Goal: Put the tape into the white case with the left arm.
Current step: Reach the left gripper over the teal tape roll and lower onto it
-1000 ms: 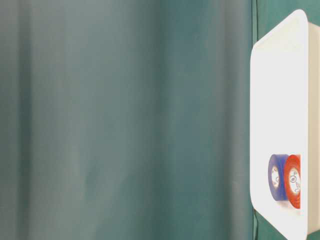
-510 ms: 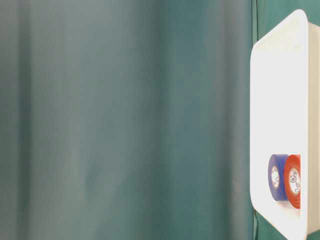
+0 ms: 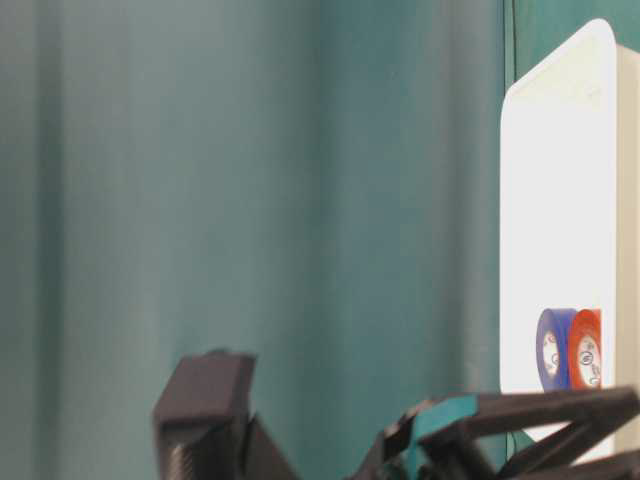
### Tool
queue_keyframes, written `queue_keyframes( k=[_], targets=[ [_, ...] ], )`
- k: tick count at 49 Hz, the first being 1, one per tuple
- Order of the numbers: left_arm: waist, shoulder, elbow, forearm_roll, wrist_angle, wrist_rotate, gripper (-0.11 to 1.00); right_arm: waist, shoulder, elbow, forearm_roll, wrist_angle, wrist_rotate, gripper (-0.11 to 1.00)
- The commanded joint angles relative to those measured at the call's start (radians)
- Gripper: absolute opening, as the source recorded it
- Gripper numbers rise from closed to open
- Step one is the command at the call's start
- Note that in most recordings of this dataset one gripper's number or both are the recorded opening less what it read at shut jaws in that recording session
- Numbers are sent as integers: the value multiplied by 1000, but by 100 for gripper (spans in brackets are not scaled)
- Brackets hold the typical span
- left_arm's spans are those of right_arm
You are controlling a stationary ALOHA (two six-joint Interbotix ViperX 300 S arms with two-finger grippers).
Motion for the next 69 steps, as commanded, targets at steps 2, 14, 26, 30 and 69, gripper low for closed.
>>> queue_keyframes(
  k=[2,14,26,30,69],
  targets=[
    [-11,17,-48,-2,0,0,61,0,8,-11,-2,-12,0,-10],
    [-26,58,-100,-2,2,2,61,0,9,-11,-2,-12,0,-10],
    [-26,81,-107,-2,0,2,66,-2,8,-11,-2,-12,0,-10],
    [-26,86,-110,-2,0,2,66,0,9,-11,-2,-12,0,-10],
    [-26,213,-144,-2,0,0,96,0,8,-11,-2,-12,0,-10]
  ],
)
